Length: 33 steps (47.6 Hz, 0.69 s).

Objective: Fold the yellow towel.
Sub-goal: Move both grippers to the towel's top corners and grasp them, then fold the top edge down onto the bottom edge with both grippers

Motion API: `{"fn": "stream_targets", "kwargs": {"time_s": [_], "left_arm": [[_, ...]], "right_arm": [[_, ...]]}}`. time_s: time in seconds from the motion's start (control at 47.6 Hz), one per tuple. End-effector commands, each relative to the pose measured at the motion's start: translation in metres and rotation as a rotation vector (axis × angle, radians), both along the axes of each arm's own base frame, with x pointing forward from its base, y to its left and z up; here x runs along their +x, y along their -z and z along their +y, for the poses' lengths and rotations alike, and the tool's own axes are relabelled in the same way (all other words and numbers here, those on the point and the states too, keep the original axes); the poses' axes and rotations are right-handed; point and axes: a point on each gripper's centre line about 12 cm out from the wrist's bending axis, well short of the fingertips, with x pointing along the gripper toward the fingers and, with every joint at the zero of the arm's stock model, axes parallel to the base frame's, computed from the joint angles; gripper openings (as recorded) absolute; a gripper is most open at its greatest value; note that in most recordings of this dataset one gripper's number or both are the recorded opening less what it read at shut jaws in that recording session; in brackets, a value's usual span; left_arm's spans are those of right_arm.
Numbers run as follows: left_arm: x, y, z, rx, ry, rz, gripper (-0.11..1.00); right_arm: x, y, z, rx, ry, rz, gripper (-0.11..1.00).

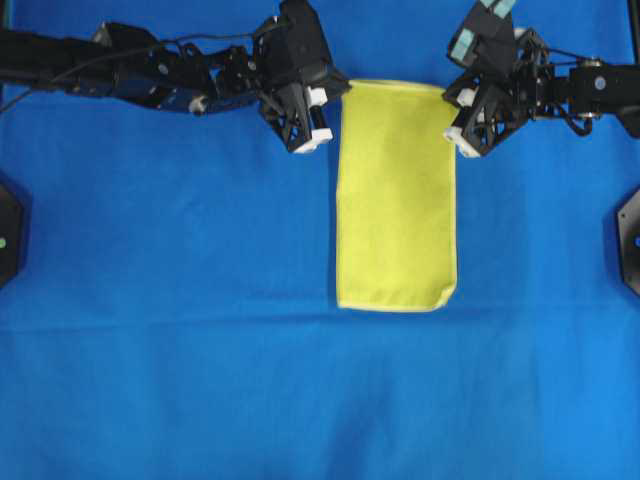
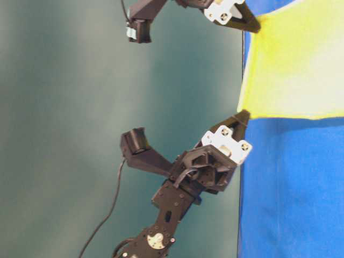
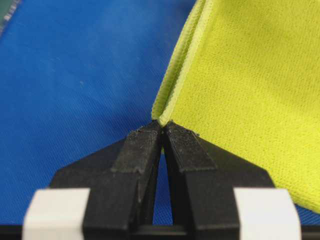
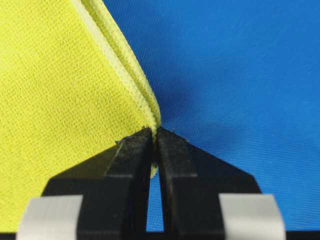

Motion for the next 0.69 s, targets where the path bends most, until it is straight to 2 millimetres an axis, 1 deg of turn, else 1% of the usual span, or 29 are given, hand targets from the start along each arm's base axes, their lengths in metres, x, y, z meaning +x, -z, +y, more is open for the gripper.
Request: {"fn": "stream_targets", "kwargs": {"time_s": [0.0,0.147,0.21,0.273,0.42,0.462,0.672], "left_arm": [[0.002,-0.025,0.002,0.019,-0.003,-0.048,0.02],[0.001,-0.028,-0.006,0.007,0.014,-0.024,0.02],[0.003,-0.032,-0.017,0.002,0.038,-0.014,0.02],[0.004,-0.038,-0.030,0.000,0.064,-0.008,0.02],[0.006,-0.049,-0.066,-0.010,0.143,0.016,0.02],[0.005,-0.050,-0.080,-0.016,0.170,0.025,0.02],[-0.002,-0.042,-0.129,-0.049,0.264,0.066,0.02]], "right_arm": [[0.001,-0.015,-0.004,-0.023,0.011,-0.041,0.04],[0.000,-0.019,0.000,-0.020,0.016,-0.059,0.04],[0.000,-0.022,0.005,-0.015,0.012,-0.071,0.04],[0.002,-0.029,0.015,-0.010,-0.003,-0.098,0.04],[0.001,-0.037,0.041,0.010,-0.047,-0.133,0.04],[0.000,-0.038,0.052,0.022,-0.065,-0.134,0.04],[-0.005,-0.033,0.100,0.092,-0.153,-0.121,0.04]]}}
